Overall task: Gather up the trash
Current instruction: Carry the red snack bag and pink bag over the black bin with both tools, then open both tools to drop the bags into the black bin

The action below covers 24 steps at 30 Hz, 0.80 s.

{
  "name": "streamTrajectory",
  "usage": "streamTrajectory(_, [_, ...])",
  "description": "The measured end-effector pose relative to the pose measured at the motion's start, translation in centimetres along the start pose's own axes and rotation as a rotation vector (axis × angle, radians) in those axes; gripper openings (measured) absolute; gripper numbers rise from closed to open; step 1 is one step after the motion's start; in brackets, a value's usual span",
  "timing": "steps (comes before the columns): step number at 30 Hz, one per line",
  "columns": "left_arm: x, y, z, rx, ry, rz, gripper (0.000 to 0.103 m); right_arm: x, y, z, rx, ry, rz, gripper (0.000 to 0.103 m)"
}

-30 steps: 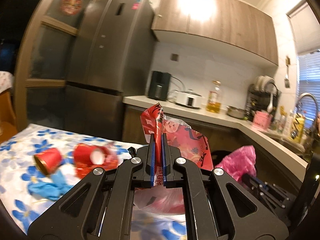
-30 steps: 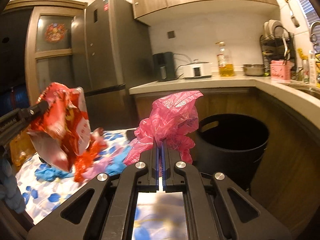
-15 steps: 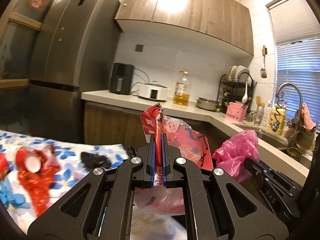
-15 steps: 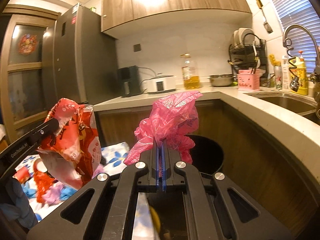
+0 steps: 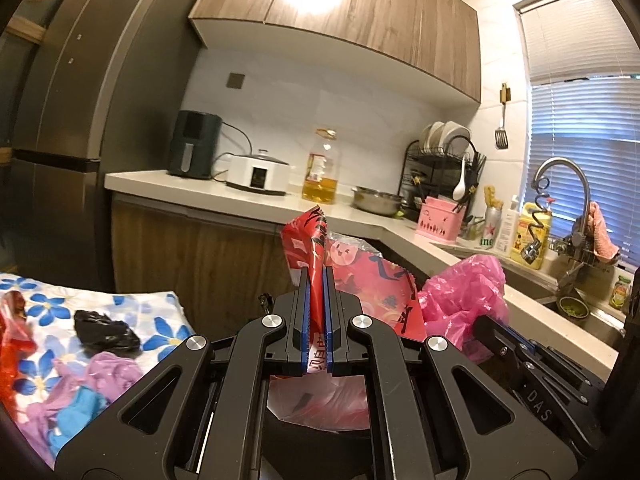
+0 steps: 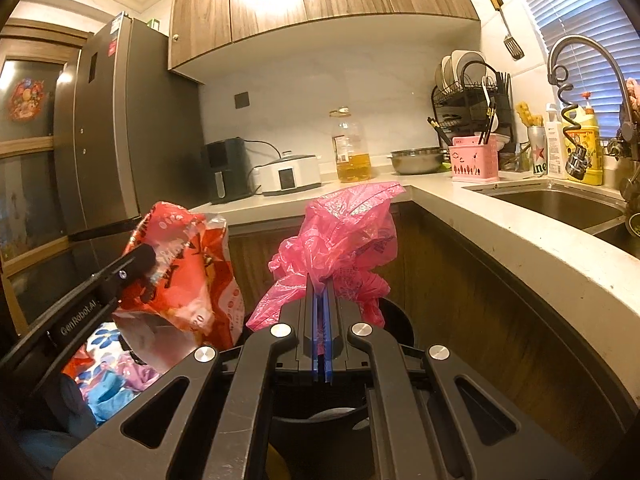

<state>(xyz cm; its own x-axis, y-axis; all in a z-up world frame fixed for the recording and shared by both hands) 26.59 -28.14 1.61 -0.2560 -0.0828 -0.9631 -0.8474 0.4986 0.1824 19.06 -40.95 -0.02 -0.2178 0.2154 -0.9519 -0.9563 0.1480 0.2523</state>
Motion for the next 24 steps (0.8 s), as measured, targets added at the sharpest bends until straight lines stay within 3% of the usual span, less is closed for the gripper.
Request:
streamTrajectory(18, [1.7,-4.1,-0.2,0.032,-0.028,0.048,0.008,0.2,-2.7,-0.9,0.002,-0.007,0.004,0.003])
streamTrajectory(21, [2.0,-4.6,0.0,0.031,-0.032,0.066,0.020,0.2,-3.1,-0.9,-0.006,-0.007,0.005,0.003])
streamTrajectory(24, [2.1,-4.7,0.4,0.022,-0.015,0.069,0.045,0.2,-3.5,-1.1,-0.018,-0.013,0.013,0.004])
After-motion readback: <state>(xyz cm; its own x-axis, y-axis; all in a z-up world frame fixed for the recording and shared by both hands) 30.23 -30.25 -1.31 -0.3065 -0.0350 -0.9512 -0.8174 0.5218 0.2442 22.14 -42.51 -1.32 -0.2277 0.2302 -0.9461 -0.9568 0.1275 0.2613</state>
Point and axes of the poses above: each gripper's, at about its wrist camera, not at the fingertips, and y roughly against the way its jaws point, z to its left, x to its underside, the point moved 1 cm from there along -y, roughly the way its jaws point, and after that the axes turned 2 degrees about z, right-handed, at the moved point
